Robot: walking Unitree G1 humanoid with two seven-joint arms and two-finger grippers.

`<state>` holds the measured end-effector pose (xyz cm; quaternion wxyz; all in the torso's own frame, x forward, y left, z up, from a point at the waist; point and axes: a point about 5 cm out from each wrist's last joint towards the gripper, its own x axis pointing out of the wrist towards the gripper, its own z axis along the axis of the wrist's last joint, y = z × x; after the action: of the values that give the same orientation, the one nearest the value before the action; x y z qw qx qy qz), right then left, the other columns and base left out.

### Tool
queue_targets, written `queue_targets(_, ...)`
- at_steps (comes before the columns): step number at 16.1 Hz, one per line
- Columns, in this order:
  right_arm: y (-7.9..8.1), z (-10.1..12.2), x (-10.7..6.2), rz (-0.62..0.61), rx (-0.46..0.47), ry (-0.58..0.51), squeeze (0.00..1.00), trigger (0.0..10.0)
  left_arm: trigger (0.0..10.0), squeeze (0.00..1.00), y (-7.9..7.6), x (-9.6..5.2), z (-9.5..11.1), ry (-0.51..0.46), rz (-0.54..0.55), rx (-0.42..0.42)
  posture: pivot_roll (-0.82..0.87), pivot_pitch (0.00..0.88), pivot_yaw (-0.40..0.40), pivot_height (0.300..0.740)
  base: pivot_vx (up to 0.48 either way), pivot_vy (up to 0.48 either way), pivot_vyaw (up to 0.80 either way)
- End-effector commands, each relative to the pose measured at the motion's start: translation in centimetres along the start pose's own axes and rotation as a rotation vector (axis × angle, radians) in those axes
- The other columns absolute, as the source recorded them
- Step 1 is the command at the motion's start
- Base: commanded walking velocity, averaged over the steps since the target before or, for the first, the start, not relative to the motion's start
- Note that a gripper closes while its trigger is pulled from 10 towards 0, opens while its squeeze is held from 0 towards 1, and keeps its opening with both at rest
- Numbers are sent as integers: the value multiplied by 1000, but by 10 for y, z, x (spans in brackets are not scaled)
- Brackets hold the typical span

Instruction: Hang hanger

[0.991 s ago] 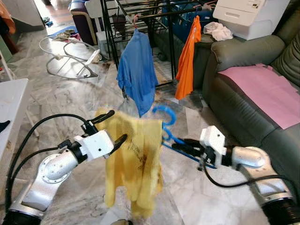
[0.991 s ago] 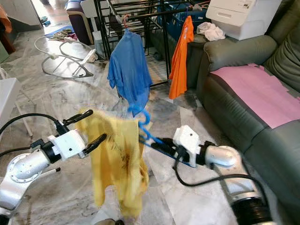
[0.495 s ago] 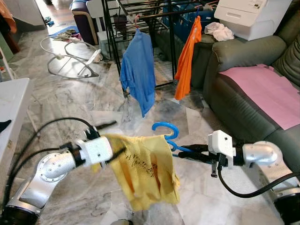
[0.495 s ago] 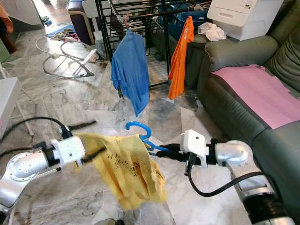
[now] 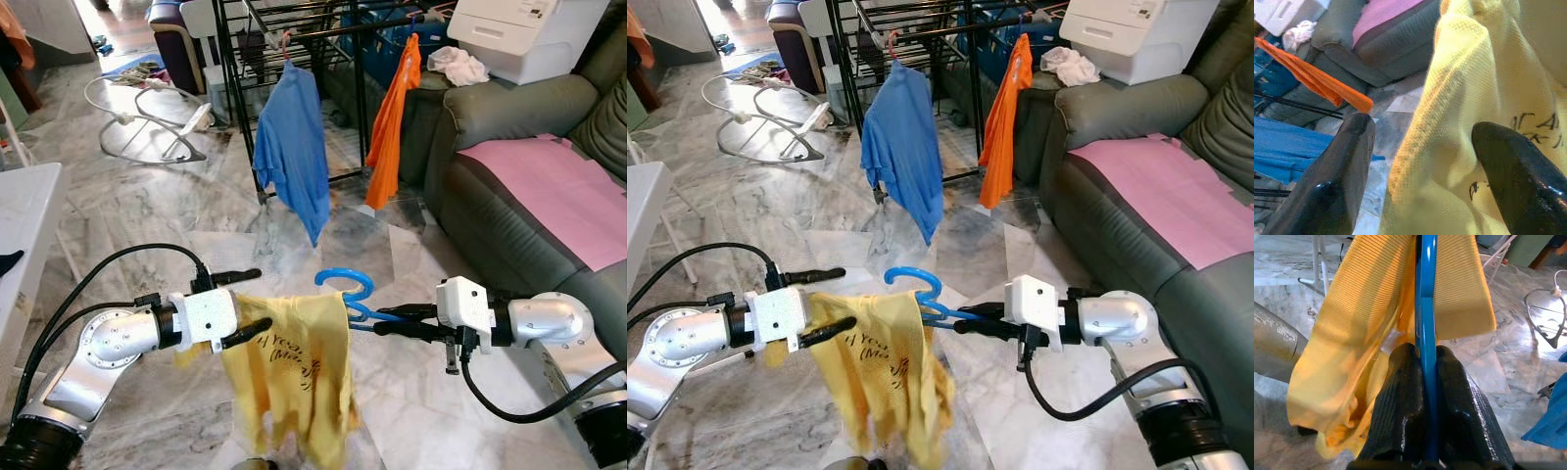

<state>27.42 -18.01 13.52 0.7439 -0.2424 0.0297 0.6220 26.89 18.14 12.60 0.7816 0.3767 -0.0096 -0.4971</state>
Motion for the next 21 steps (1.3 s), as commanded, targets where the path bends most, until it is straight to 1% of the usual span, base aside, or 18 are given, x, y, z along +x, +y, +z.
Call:
queue_targets(1,0,3,-2,20,-33,-5,0,10000,0,0,0,-5,-6,34,-51,1,-53,49,44,740,0,0,0)
queue_targets(2,0,3,-2,22,-36,-3,0,10000,0,0,1,-7,-7,39,-63,-22,-53,49,44,740,0,0,0)
queue_targets(4,1,3,-3,22,-39,-3,0,10000,0,0,6,-10,-9,43,-78,-34,-58,50,45,740,0,0,0)
queue_targets(8,4,1,-2,28,-41,3,0,10000,0,0,14,-9,-8,39,-64,-20,-66,52,48,740,0,0,0)
queue_targets(11,7,-1,-2,35,-42,11,0,10000,0,0,18,-9,-8,36,-73,-32,-64,54,49,740,0,0,0)
queue_targets(14,7,-2,-2,39,-45,19,0,10000,0,0,12,-10,-10,45,-110,-55,-64,55,49,740,0,0,0)
queue_targets(16,7,-2,-2,43,-55,23,0,10000,0,0,2,-11,-12,52,-162,-96,-64,55,49,740,0,0,0)
queue_targets(21,7,-2,0,46,-63,23,0,10000,0,0,-5,-11,-15,65,-205,-127,-65,53,43,740,0,0,0)
